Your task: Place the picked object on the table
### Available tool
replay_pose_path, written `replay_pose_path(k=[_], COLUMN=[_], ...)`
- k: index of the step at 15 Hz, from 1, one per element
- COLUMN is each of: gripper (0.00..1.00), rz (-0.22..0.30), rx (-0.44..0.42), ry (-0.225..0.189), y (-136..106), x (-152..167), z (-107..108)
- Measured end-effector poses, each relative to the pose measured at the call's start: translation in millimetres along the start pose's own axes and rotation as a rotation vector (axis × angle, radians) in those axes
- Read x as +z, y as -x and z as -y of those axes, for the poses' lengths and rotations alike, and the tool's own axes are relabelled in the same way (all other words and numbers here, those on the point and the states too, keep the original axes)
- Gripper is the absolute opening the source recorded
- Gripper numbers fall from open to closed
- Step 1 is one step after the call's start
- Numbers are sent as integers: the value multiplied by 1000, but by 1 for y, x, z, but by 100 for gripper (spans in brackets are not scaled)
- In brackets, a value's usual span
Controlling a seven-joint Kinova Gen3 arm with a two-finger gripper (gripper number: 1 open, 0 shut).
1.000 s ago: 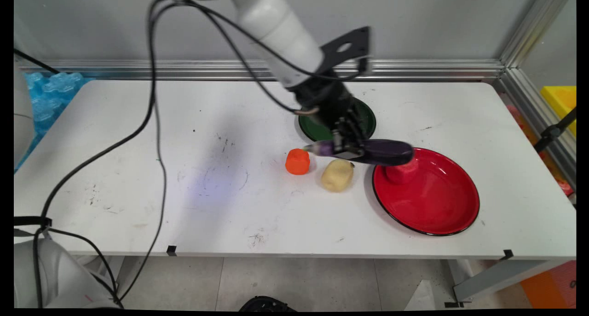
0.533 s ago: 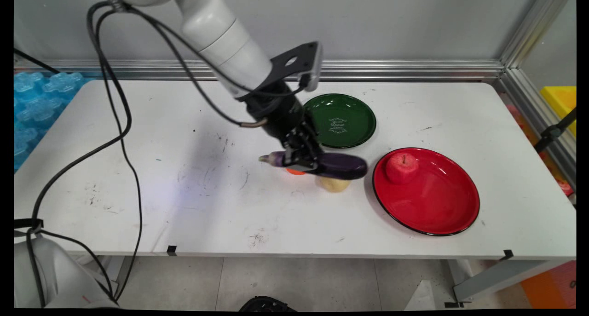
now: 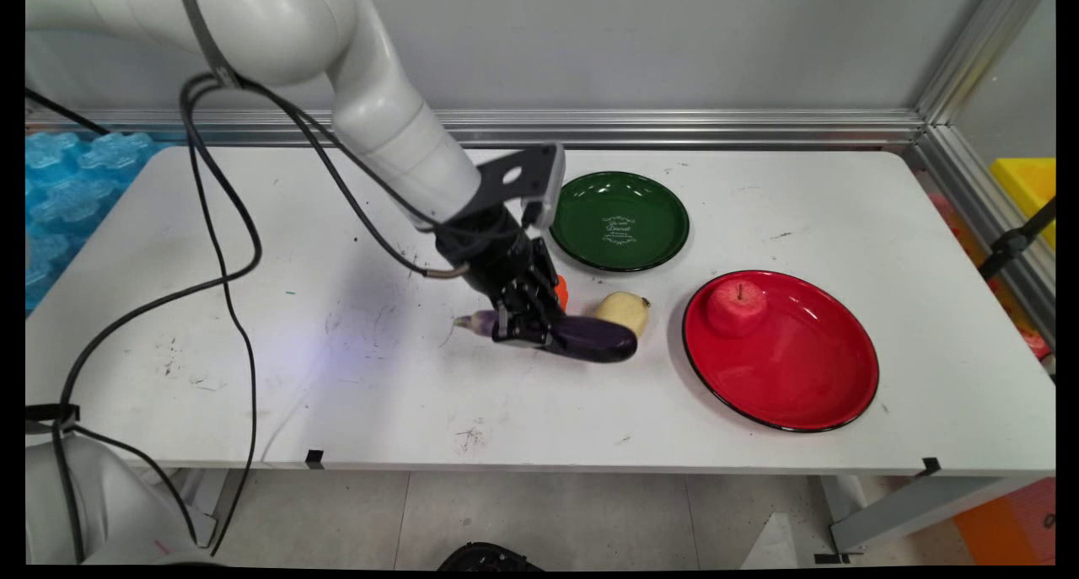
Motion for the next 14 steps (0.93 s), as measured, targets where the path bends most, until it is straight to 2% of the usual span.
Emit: replay_pose_path(k=[10, 11, 14], gripper=[0, 100, 100], rz=[62, 65, 62], rx=[13, 19, 45], ry=[16, 19, 29], y=[31, 33, 38], x=[67, 71, 76], z=[11, 12, 12])
